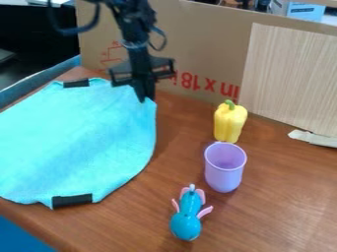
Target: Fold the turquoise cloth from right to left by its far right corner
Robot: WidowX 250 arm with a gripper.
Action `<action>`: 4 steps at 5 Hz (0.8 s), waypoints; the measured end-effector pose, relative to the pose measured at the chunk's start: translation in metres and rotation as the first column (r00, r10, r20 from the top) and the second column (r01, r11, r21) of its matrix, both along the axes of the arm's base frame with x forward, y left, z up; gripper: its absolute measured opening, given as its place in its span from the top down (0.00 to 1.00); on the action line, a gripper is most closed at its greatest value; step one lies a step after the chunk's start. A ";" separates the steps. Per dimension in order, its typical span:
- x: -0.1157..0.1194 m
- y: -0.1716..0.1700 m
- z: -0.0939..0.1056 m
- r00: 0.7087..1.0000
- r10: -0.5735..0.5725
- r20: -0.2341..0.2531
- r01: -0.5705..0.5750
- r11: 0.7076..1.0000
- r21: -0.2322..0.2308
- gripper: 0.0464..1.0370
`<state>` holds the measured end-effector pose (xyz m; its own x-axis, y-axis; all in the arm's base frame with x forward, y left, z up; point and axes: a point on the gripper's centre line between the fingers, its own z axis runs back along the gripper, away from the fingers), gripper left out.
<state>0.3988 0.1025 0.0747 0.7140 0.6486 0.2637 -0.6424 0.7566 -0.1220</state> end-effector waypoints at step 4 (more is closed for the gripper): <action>-0.100 0.087 -0.003 0.999 -0.032 -0.014 0.033 0.998 0.058 0.98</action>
